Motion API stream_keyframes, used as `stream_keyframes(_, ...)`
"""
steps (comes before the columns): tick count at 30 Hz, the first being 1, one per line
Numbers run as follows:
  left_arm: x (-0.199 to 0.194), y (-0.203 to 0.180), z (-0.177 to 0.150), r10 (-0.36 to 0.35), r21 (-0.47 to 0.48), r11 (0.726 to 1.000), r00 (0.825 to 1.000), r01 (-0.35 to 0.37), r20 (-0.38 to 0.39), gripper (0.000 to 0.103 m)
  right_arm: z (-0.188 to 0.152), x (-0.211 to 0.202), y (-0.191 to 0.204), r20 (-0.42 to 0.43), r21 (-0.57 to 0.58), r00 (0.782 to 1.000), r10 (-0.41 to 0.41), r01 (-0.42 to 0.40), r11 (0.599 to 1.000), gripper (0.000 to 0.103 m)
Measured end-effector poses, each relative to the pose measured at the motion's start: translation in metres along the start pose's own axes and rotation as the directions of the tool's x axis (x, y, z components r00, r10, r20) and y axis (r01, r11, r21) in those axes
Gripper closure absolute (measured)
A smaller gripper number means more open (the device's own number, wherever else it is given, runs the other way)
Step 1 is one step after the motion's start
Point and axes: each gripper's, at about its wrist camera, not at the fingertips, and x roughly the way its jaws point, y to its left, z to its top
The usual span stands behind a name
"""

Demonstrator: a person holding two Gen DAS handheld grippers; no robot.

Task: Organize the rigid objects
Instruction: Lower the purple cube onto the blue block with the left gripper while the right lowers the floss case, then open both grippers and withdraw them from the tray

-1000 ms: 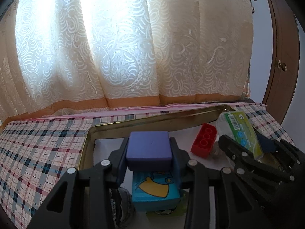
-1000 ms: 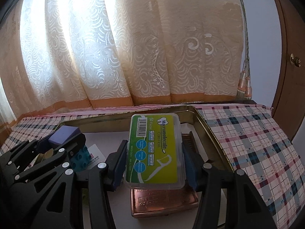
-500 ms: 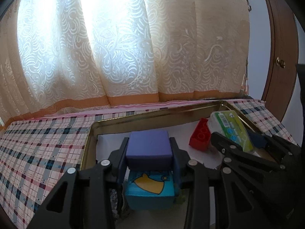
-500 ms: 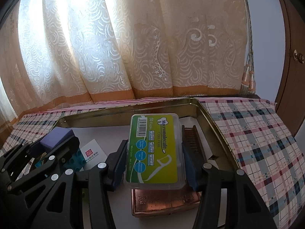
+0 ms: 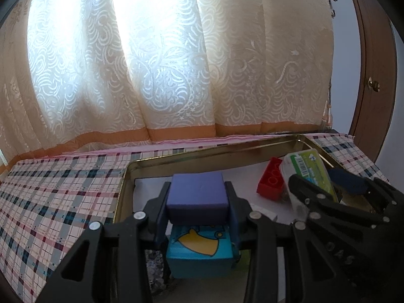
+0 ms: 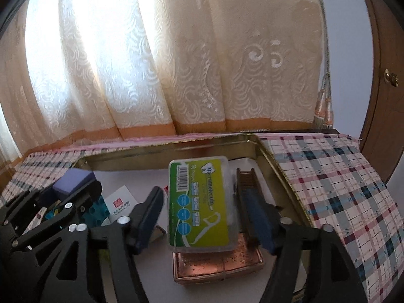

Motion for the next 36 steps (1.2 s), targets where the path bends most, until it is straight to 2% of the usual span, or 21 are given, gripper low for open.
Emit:
stream_keyframes(2, 0.001, 0.0, 0.0, 0.0, 0.002, 1.0, 1.0, 0.0, 0.0, 0.064, 0.0, -0.004, -0.003, 0.019, 0.014, 1.0, 0.011, -0.011, 1.0, 0.029)
stream_keyframes(5, 0.002, 0.0, 0.0, -0.004, 0.002, 1.0, 1.0, 0.004, 0.002, 0.064, 0.0, -0.018, -0.004, 0.093, 0.022, 0.996, 0.008, -0.01, 1.0, 0.029)
stream_keyframes(10, 0.002, -0.001, 0.0, -0.001, 0.005, 1.0, 1.0, 0.001, 0.005, 0.064, 0.002, -0.04, -0.007, 0.214, 0.043, 0.976, -0.036, 0.028, 0.999, 0.026)
stream_keyframes(11, 0.002, -0.001, 0.0, -0.001, 0.005, 1.0, 1.0, 0.001, 0.005, 0.064, 0.002, -0.041, -0.008, 0.22, 0.05, 0.975, -0.041, 0.031, 0.998, 0.023)
stream_keyframes(16, 0.002, -0.002, 0.001, -0.007, -0.001, 1.0, 1.0, 0.007, 0.003, 0.064, 0.002, -0.039, -0.015, 0.206, 0.093, 0.977, -0.054, 0.035, 0.995, 0.022)
stream_keyframes(19, 0.002, -0.003, 0.0, -0.008, -0.003, 1.0, 1.0, 0.008, 0.004, 0.064, 0.002, -0.044, -0.015, 0.228, 0.098, 0.971, -0.066, 0.045, 0.994, 0.022)
stream_keyframes(30, 0.0, -0.012, -0.001, 0.032, 0.044, 0.998, 0.999, -0.033, 0.027, 0.064, -0.005, -0.056, -0.012, 0.26, 0.103, 0.959, -0.112, 0.088, 0.991, 0.022)
stream_keyframes(31, -0.001, -0.013, -0.001, 0.038, 0.056, 0.998, 0.999, -0.04, 0.032, 0.06, -0.006, -0.057, -0.011, 0.261, 0.103, 0.958, -0.122, 0.098, 0.99, 0.022)
stream_keyframes(32, -0.003, -0.016, -0.002, 0.038, 0.072, 0.997, 0.999, -0.04, 0.033, 0.042, -0.006, -0.058, -0.01, 0.263, 0.1, 0.956, -0.129, 0.106, 0.989, 0.022)
stream_keyframes(33, -0.005, -0.018, -0.003, 0.033, 0.087, 0.996, 0.999, -0.036, 0.035, 0.03, -0.007, -0.059, -0.009, 0.266, 0.096, 0.955, -0.135, 0.113, 0.989, 0.022)
stream_keyframes(34, -0.009, -0.02, -0.003, 0.028, 0.099, 0.995, 0.998, -0.033, 0.048, 0.006, -0.008, -0.061, -0.007, 0.271, 0.093, 0.951, -0.15, 0.13, 0.987, 0.022)
stream_keyframes(35, -0.016, -0.022, -0.004, 0.025, 0.109, 0.993, 0.996, -0.034, 0.085, 0.0, -0.008, -0.062, -0.007, 0.276, 0.091, 0.948, -0.159, 0.139, 0.986, 0.02)
stream_keyframes(36, -0.021, -0.024, -0.005, 0.026, 0.11, 0.993, 0.993, -0.038, 0.111, 0.0, -0.009, -0.065, -0.006, 0.287, 0.093, 0.942, -0.174, 0.154, 0.984, 0.018)
